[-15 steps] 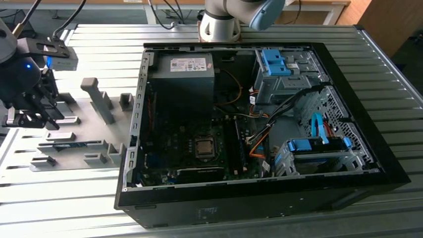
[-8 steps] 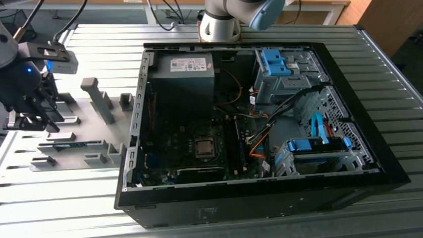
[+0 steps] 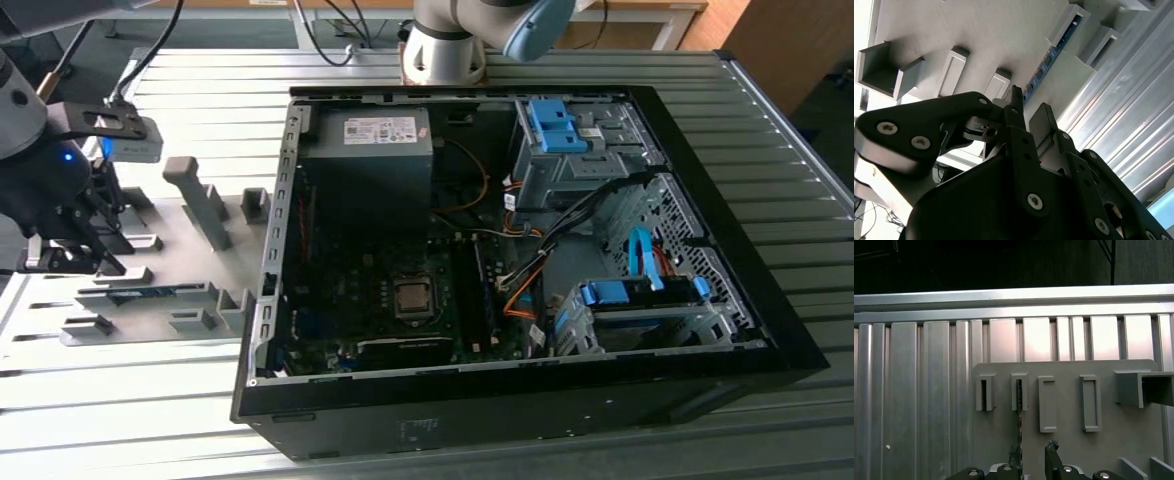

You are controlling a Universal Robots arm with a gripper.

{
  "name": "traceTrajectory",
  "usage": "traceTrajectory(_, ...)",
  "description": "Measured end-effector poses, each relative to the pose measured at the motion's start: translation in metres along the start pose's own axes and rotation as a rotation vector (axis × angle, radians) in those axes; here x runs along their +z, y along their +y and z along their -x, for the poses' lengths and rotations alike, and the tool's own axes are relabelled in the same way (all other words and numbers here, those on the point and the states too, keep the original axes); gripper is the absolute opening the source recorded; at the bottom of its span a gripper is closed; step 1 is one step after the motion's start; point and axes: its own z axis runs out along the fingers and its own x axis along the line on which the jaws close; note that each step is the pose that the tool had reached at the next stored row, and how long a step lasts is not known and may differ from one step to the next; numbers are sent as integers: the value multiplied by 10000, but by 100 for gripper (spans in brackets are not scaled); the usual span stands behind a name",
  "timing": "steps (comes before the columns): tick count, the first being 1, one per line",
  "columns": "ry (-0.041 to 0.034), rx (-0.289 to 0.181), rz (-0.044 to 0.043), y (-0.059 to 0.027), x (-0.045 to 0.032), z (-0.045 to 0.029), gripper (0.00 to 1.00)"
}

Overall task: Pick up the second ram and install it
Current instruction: 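Pick up the second ram and move it above second insertion slot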

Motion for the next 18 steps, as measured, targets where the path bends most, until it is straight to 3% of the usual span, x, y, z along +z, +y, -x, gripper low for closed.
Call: traceTrajectory(18,-3,-4,-17,1,38,-8,33)
